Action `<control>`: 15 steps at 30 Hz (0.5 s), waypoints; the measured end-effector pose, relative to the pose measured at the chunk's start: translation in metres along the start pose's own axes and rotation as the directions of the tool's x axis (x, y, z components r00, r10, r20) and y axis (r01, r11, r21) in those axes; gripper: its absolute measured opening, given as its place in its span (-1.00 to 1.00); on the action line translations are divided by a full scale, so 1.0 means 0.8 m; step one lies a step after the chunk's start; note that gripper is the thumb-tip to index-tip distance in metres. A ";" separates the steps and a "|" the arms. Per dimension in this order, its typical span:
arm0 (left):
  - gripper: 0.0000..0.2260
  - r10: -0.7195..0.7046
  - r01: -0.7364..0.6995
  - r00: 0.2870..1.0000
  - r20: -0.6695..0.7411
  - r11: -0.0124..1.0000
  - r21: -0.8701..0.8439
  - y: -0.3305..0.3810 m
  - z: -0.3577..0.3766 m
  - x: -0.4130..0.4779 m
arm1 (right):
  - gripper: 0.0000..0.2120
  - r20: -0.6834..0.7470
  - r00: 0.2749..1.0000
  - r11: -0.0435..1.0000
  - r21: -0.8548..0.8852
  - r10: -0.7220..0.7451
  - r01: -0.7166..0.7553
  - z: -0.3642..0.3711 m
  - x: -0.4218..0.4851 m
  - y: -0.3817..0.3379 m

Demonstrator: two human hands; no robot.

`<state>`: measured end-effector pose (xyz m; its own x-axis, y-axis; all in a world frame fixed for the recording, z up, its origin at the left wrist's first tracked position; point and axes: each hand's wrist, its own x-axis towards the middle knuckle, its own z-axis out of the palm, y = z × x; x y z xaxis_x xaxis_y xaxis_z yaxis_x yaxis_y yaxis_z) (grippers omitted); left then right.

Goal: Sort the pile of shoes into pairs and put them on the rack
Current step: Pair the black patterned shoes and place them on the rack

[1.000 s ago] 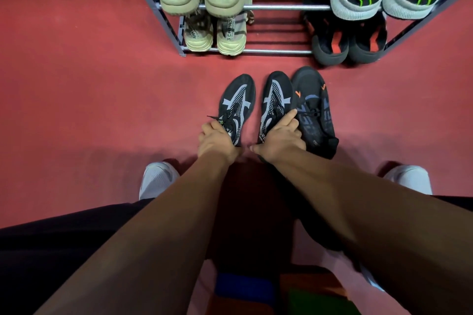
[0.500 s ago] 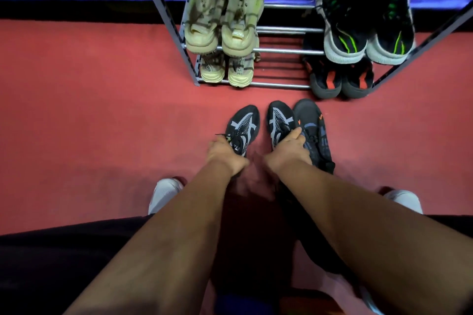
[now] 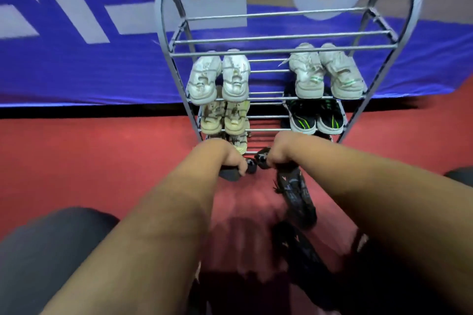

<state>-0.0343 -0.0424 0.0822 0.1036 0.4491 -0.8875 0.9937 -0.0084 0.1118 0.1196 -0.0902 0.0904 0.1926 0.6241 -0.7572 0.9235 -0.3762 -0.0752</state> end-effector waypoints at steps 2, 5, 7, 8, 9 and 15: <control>-0.72 0.020 -0.020 0.999 -0.039 1.000 0.009 -0.004 -0.030 -0.043 | -0.78 -0.079 0.997 0.999 0.038 -0.022 0.025 -0.031 -0.038 0.006; -0.75 0.071 -0.077 0.988 -0.140 0.996 -0.034 -0.013 -0.069 -0.105 | -0.81 -0.306 0.950 0.995 0.055 -0.067 0.088 -0.069 -0.085 0.013; -0.78 0.089 -0.109 0.967 -0.237 0.991 -0.071 -0.021 -0.090 -0.141 | -0.69 -0.437 0.890 0.990 -0.004 -0.128 0.140 -0.084 -0.105 0.018; -0.80 0.095 -0.124 0.946 -0.311 0.990 -0.073 -0.027 -0.099 -0.156 | -0.65 -0.494 0.856 0.986 -0.021 -0.155 0.166 -0.089 -0.114 0.020; -0.81 0.103 -0.141 0.915 -0.390 0.988 -0.069 -0.033 -0.106 -0.167 | -0.64 -0.532 0.829 0.981 -0.019 -0.174 0.193 -0.091 -0.121 0.023; -0.71 0.073 -0.304 0.724 -0.686 0.927 -0.222 -0.070 -0.098 -0.201 | -0.51 -0.660 0.716 0.935 0.057 -0.227 0.349 -0.099 -0.150 0.019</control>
<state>-0.1103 -0.0445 0.2538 0.1184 0.9372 -0.3282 0.8798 0.0542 0.4722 0.1365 -0.1164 0.2317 0.1471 0.9844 -0.0968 0.9123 -0.1728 -0.3713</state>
